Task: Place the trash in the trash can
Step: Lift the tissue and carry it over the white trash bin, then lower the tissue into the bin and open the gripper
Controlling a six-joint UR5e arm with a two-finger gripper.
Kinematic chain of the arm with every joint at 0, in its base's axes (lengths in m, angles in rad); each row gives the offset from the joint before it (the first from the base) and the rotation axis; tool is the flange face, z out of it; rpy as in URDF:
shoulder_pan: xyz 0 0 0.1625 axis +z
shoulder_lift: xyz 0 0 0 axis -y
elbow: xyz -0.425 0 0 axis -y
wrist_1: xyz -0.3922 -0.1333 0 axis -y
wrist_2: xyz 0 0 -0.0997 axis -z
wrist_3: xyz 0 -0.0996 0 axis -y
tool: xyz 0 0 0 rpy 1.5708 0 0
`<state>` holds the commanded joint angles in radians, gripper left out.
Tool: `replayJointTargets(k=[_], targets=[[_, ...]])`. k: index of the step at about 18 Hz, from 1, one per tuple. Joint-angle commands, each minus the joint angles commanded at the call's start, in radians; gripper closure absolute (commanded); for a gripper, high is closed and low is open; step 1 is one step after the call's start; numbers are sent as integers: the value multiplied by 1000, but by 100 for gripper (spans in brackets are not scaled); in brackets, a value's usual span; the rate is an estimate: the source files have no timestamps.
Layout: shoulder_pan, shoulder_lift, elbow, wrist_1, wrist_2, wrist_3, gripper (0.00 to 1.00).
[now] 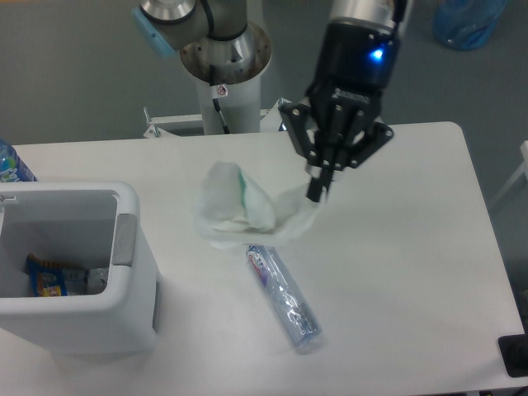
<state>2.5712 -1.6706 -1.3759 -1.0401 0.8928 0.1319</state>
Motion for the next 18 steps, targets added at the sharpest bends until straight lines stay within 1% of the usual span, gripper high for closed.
replayJointTargets(k=[2,5,7,9,11,15,18], targets=[[-35,0,-14,0,0,2,95],[-118,-24,-15,9,2,-5,95],[-166,-34,-34,14,9,0,95],[-192,-34,-49,15,8,3,95],[-235,-43,-58,17,9,6,95],[-287,-75,-61,25,14,9,94],[-319,-89,-84,55,15,14,93]])
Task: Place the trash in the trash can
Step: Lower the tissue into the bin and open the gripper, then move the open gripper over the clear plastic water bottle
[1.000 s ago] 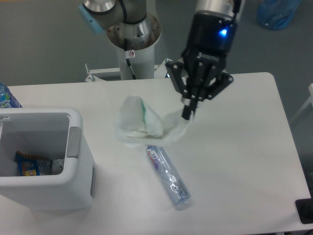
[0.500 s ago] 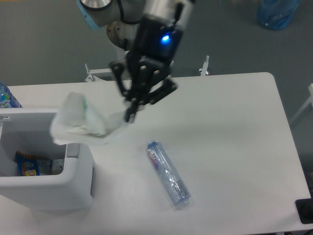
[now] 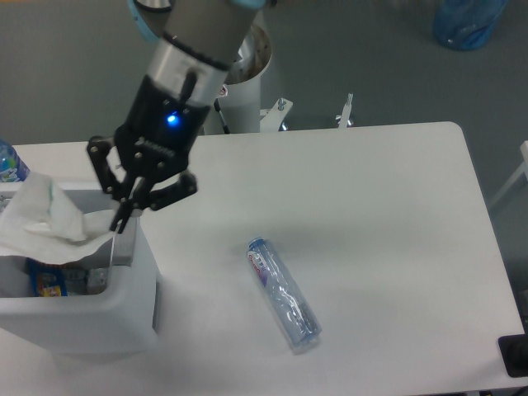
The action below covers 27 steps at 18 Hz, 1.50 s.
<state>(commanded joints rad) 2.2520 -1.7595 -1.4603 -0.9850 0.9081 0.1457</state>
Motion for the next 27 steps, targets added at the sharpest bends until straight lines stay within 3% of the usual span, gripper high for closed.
replayJointTargets(k=[2,8,9,10,11,12,16,21,25,27], targets=[[-5,0,-20,25,0,5,93],[-32,5,-83,28,2,67,92],[-32,5,-86,29,2,67,88],[-32,5,-84,31,2,69,79],[-32,3,-78,32,2,71,54],[-32,2,-72,35,2,78,42],[-32,2,-71,57,2,81,11],[-12,11,-75,54,2,81,5],[76,31,-65,55,8,83,5],[112,26,-46,54,105,83,5]])
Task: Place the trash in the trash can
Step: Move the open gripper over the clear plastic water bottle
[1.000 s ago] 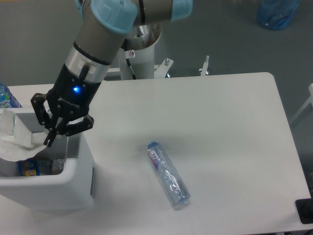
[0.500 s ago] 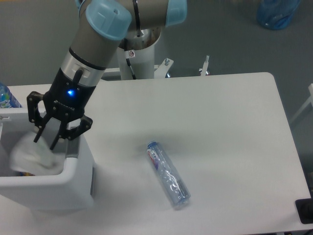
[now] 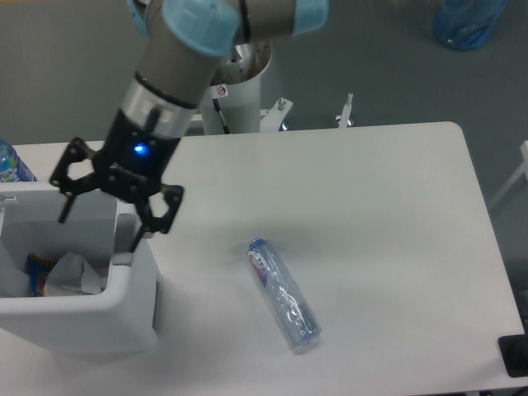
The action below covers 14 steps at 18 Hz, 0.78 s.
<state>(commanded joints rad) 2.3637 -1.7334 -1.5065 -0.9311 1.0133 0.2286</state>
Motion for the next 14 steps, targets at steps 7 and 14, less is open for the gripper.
replayJointTargets(k=[7,14], targets=[[97,-49,40,6,162,20,4],[175,-101,45,-3,301,190,2]])
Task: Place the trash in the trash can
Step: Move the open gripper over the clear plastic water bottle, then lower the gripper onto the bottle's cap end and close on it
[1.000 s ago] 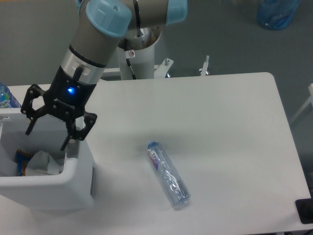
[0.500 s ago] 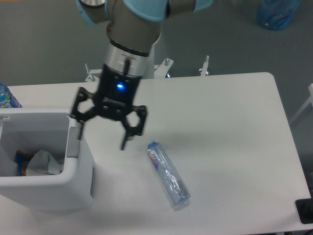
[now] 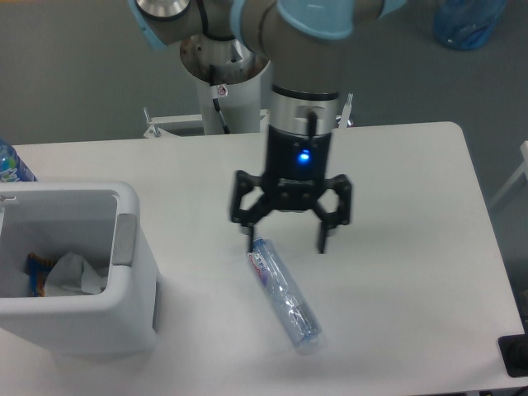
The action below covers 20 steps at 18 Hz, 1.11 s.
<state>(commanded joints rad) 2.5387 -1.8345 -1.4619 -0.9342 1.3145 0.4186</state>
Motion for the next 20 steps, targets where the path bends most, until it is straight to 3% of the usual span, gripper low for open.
replayJointTargets(k=[3,6,9,15,20], targets=[[0,-55,15,3,38,8,2],[-3,-149,75,-2,89,6,1],[-8,-201,103,-2,80,-6,1],[-11,-307,111,2,57,-30,1],[-34,-361,115,3,55,-86,1]])
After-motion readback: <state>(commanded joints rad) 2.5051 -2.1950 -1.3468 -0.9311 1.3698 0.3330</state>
